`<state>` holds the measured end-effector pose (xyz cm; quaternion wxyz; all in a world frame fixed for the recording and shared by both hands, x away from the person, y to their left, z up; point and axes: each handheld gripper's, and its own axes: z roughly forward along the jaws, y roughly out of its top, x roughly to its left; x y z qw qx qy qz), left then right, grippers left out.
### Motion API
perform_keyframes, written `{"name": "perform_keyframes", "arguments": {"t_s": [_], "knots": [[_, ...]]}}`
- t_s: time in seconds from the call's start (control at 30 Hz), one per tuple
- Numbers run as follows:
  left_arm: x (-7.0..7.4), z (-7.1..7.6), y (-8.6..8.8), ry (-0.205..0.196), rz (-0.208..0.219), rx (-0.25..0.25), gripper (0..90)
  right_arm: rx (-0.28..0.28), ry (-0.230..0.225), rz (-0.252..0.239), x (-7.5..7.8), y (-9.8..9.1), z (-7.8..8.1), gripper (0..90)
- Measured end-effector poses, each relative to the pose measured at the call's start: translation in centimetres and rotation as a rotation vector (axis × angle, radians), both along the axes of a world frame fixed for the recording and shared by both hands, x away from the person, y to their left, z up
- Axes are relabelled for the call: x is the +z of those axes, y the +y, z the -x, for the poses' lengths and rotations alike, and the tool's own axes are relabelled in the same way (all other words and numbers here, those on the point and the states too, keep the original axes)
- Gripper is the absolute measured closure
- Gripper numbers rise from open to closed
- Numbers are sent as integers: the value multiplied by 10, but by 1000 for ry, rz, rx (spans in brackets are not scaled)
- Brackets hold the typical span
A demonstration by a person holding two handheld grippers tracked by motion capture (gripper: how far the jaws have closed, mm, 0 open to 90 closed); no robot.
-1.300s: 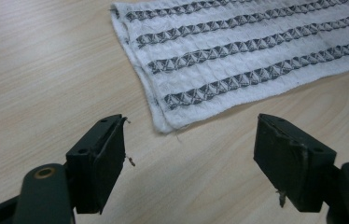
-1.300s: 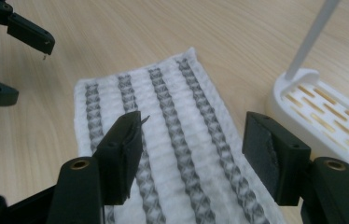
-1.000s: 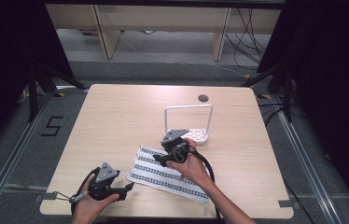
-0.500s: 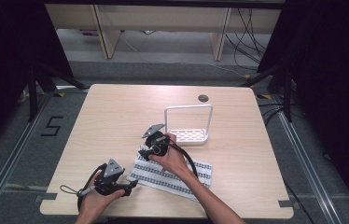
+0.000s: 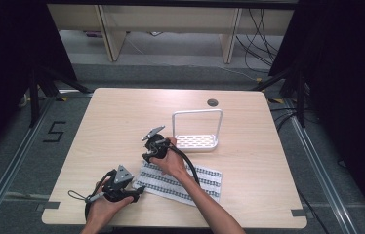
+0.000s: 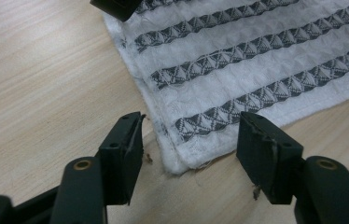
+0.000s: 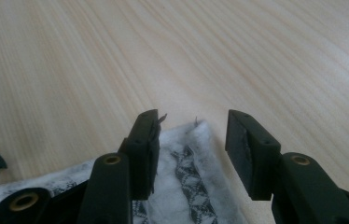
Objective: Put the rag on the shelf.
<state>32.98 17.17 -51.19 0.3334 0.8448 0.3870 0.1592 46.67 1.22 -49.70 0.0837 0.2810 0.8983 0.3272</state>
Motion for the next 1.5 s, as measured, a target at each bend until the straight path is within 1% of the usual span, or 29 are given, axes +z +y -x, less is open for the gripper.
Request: {"name": "perform_keyframes", "arguments": {"t_s": [0.1, 0.2, 0.3, 0.37, 0.4, 0.5, 0.53, 0.57, 0.67, 0.7, 0.73, 0.77, 0.8, 0.9, 0.93, 1.0, 1.03, 1.07, 1.17, 1.2, 1.23, 1.27, 1.3, 1.33, 1.37, 1.4, 1.43, 1.47, 1.5], "knots": [[-1, 0, 0, 3, -1, 0, 450, 0, -2, 6, -3, -1, -2, 577], [-2, -2, 0, 2, 19, -6, 503, 6, 12, -2, -7, -1, -5, 624], [-1, -2, 0, -1, 6, -15, 575, 3, 27, -5, -8, 0, -4, 659], [-1, -2, 0, -3, 3, -28, 627, 17, 31, -14, -8, 0, -4, 701], [-2, -1, -2, -9, 15, -23, 637, 16, 50, -34, -9, -2, -4, 763], [-1, -1, -2, -15, 5, -39, 743, 19, 76, -50, -9, -3, -4, 825], [-1, -1, -1, -22, -1, -49, 768, 23, 58, -54, -10, -3, -4, 841], [-3, 0, -3, -36, 27, -27, 792, 23, 53, -49, -9, -3, -4, 854], [0, 0, -2, -33, 15, -56, 839, 18, 44, -43, -6, -5, -2, 875], [2, 0, 0, -38, -7, -72, 847, 30, 35, -55, -5, -7, -2, 876], [2, 0, -2, -43, 15, -62, 853, 24, 40, -59, -2, -8, -1, 877], [2, 0, -2, -43, 15, -62, 857, 24, 40, -59, -2, -8, -1, 877], [2, 2, -4, -50, 48, -34, 860, 18, 32, -57, 2, -10, 1, 880], [5, 2, -4, -63, 53, -47, 865, 20, 24, -60, 7, -10, 4, 880], [9, 2, -2, -79, 45, -58, 866, 39, -16, -64, 11, -11, 5, 881], [13, 3, -2, -88, 54, -67, 867, 48, -31, -66, 16, -12, 8, 881], [13, 3, -2, -88, 54, -67, 868, 39, -19, -70, 19, -13, 10, 882], [18, 4, -3, -95, 71, -78, 869, 50, -36, -80, 22, -15, 11, 882], [24, 4, -5, -111, 60, -95, 871, 33, -52, -88, 29, -19, 13, 882], [32, 6, -7, -134, 46, -111, 871, 35, -81, -108, 37, -24, 15, 882], [32, 6, -7, -134, 46, -111, 871, 35, -81, -108, 37, -24, 15, 882], [39, 6, -7, -156, 42, -125, 871, 45, -96, -126, 48, -32, 16, 882], [39, 6, -7, -156, 42, -125, 871, 45, -96, -126, 48, -32, 16, 882], [44, 6, -7, -156, 38, -136, 871, 33, -109, -148, 58, -39, 18, 883], [47, 6, -8, -164, 56, -138, 871, 33, -109, -148, 58, -39, 18, 883], [55, 6, -9, -193, 43, -154, 872, 33, -137, -173, 68, -46, 21, 883], [55, 6, -9, -193, 43, -154, 872, 33, -137, -173, 68, -46, 21, 883], [62, 6, -12, -205, 40, -169, 871, 29, -163, -192, 76, -52, 24, 883], [62, 6, -12, -205, 40, -169, 872, 21, -160, -199, 81, -54, 27, 883]]}}
